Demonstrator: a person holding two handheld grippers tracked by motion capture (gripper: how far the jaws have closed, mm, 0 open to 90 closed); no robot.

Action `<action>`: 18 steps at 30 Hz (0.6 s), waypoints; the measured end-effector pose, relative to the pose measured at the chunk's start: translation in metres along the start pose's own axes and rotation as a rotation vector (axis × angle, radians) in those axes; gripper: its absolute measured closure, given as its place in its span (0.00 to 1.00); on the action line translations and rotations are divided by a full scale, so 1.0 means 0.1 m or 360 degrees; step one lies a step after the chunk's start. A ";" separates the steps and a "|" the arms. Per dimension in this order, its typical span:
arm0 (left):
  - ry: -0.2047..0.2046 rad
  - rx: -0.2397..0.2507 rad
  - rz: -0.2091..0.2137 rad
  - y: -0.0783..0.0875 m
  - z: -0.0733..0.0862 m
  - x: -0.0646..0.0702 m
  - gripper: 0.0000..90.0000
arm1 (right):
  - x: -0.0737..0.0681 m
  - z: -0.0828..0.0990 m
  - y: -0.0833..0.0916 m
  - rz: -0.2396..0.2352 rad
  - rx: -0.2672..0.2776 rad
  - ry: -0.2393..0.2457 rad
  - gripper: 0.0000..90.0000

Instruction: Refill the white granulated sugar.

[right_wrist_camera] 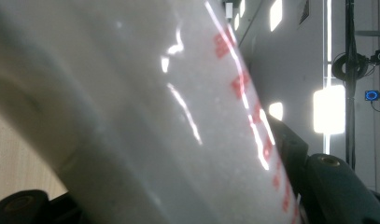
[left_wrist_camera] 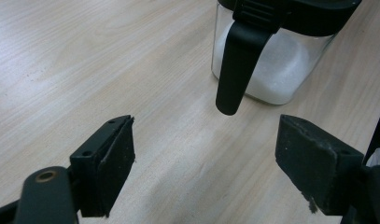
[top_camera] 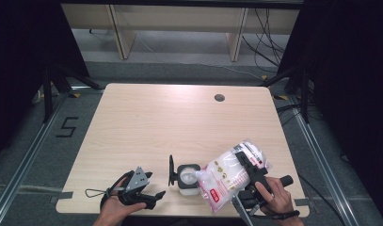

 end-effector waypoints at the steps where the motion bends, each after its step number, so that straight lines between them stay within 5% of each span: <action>1: 0.0002 0.0004 0.0001 0.00 0.00 0.00 0.21 | 0.00 0.00 0.00 0.0001 0.0000 -0.0001 0.54; 2: 0.0002 0.0003 0.0002 0.00 0.00 0.00 0.21 | -0.03 0.00 0.01 -0.0017 -0.0010 -0.0055 0.54; 4: -0.0001 -0.0008 -0.0001 0.00 0.00 0.00 0.21 | 0.00 0.00 0.00 0.0006 0.0006 -0.0016 0.54; 6: 0.0002 -0.0005 -0.0001 0.00 0.00 0.00 0.21 | -0.03 0.00 0.01 -0.0021 -0.0017 -0.0067 0.54; 10: 0.0001 0.0001 0.0001 0.00 0.00 0.00 0.21 | 0.01 0.01 0.00 0.0012 0.0001 -0.0017 0.54; 12: 0.0001 0.0002 0.0002 0.00 0.00 0.00 0.21 | -0.02 0.02 0.01 -0.0004 -0.0020 -0.0103 0.54; 18: 0.0002 0.0002 0.0002 0.00 0.00 0.00 0.21 | -0.01 0.01 0.01 -0.0006 -0.0014 -0.0082 0.54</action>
Point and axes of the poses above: each handheld gripper's, and its own axes: y roughly backward along the jaws, z roughly out of its underside, x roughly to its right, the point moved 6 cm from there along -y, roughly forward along the jaws, and after that the axes turned 12 degrees about y, right-handed, at the moved point
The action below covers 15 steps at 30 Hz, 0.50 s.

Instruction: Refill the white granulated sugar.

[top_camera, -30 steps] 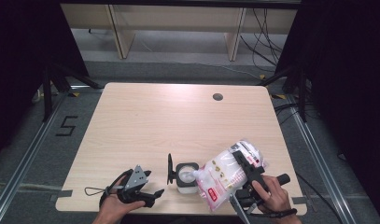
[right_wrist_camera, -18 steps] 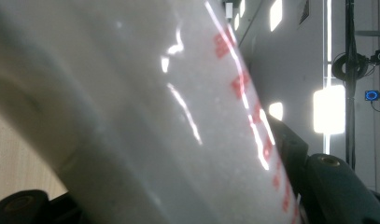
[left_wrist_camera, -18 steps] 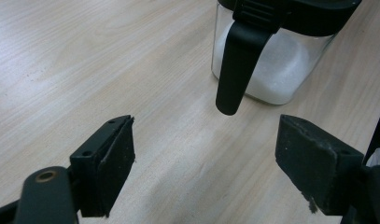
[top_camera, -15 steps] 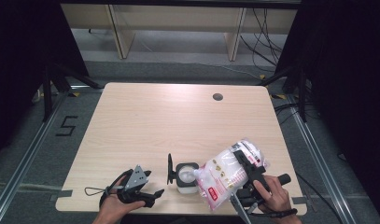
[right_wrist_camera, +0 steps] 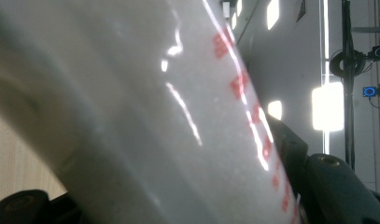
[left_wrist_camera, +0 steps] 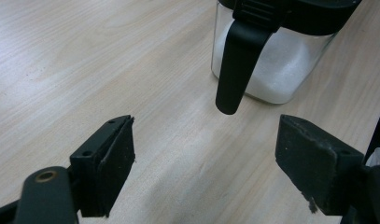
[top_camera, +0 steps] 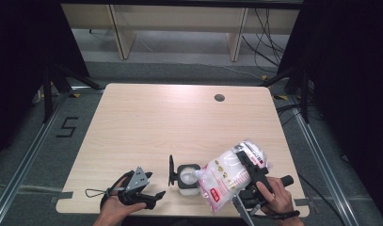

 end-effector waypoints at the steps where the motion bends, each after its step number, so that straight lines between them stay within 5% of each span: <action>1: -0.0001 -0.0002 -0.0001 0.00 0.00 0.00 0.21 | -0.01 0.00 0.00 0.0002 -0.0008 -0.0020 0.54; 5: -0.0011 -0.0019 -0.0013 0.01 0.00 -0.01 0.21 | 0.02 -0.01 0.00 0.0003 0.0010 0.0030 0.54; 6: -0.0011 -0.0019 -0.0014 0.01 0.00 -0.01 0.21 | -0.01 0.00 0.01 -0.0012 -0.0006 -0.0020 0.54; 11: -0.0009 -0.0010 -0.0009 0.00 0.00 -0.01 0.21 | -0.01 -0.01 0.00 -0.0002 0.0000 -0.0014 0.54; 15: 0.0019 0.0004 0.0008 0.00 0.00 0.01 0.21 | 0.03 -0.01 0.00 0.0015 0.0017 0.0060 0.54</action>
Point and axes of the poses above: each handheld gripper's, and its own axes: y roughly backward along the jaws, z roughly out of its underside, x roughly to its right, the point moved 6 cm from there along -y, roughly forward along the jaws, and after that the axes turned 12 degrees about y, right-handed, at the moved point
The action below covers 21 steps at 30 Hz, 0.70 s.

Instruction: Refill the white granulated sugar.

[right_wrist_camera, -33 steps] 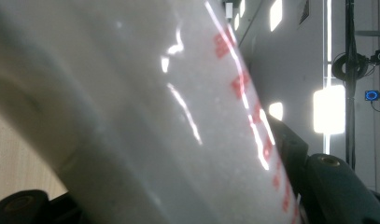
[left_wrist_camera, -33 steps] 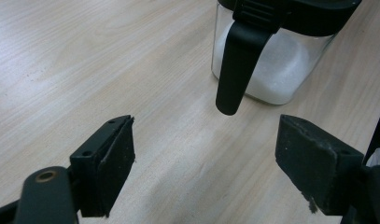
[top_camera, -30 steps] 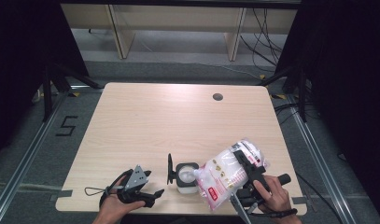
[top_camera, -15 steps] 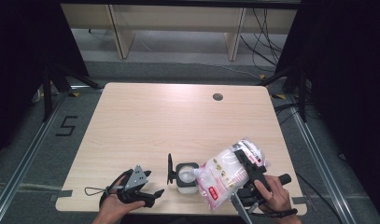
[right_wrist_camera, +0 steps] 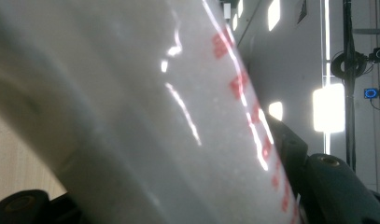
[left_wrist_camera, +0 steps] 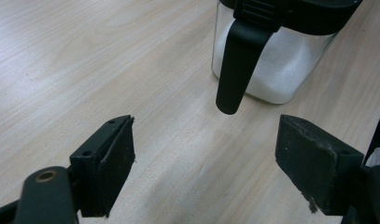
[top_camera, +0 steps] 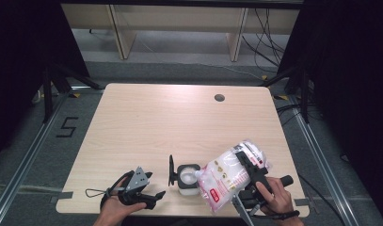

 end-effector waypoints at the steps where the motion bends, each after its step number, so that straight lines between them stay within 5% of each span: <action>1: 0.0001 0.0000 0.0001 0.00 0.00 0.00 0.21 | -0.03 0.00 0.00 -0.0020 -0.0013 -0.0040 0.54; 6: -0.0018 -0.0012 -0.0010 0.01 0.00 -0.01 0.21 | -0.05 0.00 0.00 -0.0035 -0.0012 -0.0044 0.54; 9: -0.0029 -0.0023 -0.0022 0.01 0.00 -0.02 0.21 | -0.02 -0.01 -0.01 -0.0025 0.0008 0.0018 0.54; 10: 0.0003 0.0002 0.0003 0.00 0.00 0.00 0.21 | -0.05 -0.01 -0.01 -0.0042 -0.0004 -0.0028 0.54; 17: -0.0020 -0.0014 -0.0012 0.01 0.00 -0.01 0.21 | -0.09 -0.02 -0.02 -0.0055 0.0002 -0.0021 0.54; 21: -0.0030 -0.0014 -0.0018 0.01 0.00 -0.02 0.21 | -0.05 -0.03 -0.03 -0.0032 0.0027 0.0038 0.54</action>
Point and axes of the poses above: each handheld gripper's, and its own axes: y roughly backward along the jaws, z roughly out of its underside, x roughly to its right, the point moved 6 cm from there along -y, roughly forward along the jaws, and after that the axes turned 12 degrees about y, right-handed, at the moved point
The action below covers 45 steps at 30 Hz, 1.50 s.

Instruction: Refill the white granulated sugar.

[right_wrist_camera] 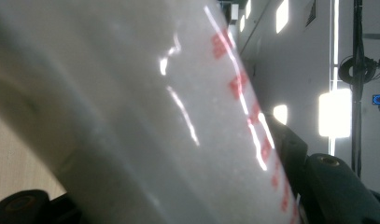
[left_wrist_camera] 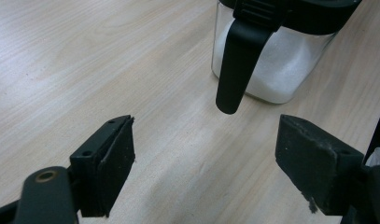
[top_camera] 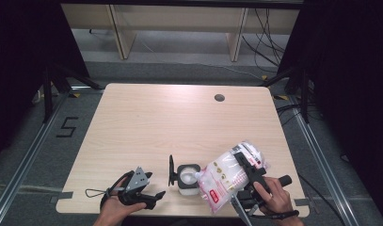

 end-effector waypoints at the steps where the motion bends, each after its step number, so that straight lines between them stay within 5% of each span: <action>1: 0.0008 0.0006 0.0006 0.00 0.00 0.01 0.21 | -0.03 0.00 0.00 -0.0020 -0.0016 -0.0048 0.54; 4: 0.0010 0.0010 0.0010 0.00 0.00 0.01 0.21 | 0.00 0.00 0.00 -0.0003 -0.0009 0.0000 0.54; 10: 0.0008 0.0006 0.0007 0.00 0.00 0.01 0.21 | -0.01 0.02 0.02 -0.0019 -0.0030 -0.0087 0.54; 11: 0.0012 0.0010 0.0013 0.00 0.00 0.01 0.21 | 0.02 0.02 0.02 0.0003 -0.0017 -0.0033 0.54; 22: 0.0009 0.0010 0.0009 0.00 0.00 0.01 0.21 | 0.02 0.02 0.01 -0.0006 -0.0015 -0.0012 0.54; 24: 0.0011 0.0008 0.0008 0.00 0.00 0.01 0.21 | -0.02 0.02 0.02 -0.0027 -0.0029 -0.0070 0.54; 27: 0.0013 0.0010 0.0010 0.00 0.00 0.01 0.21 | 0.02 0.02 0.01 -0.0004 -0.0013 -0.0008 0.54; 45: 0.0018 0.0013 0.0015 0.00 0.00 0.02 0.21 | -0.02 0.01 0.01 -0.0027 -0.0029 -0.0043 0.54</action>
Point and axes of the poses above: each handheld gripper's, and its own axes: y roughly backward along the jaws, z roughly out of its underside, x roughly to its right, the point moved 6 cm from there along -y, roughly forward along the jaws, and after that the axes turned 12 degrees about y, right-handed, at the moved point
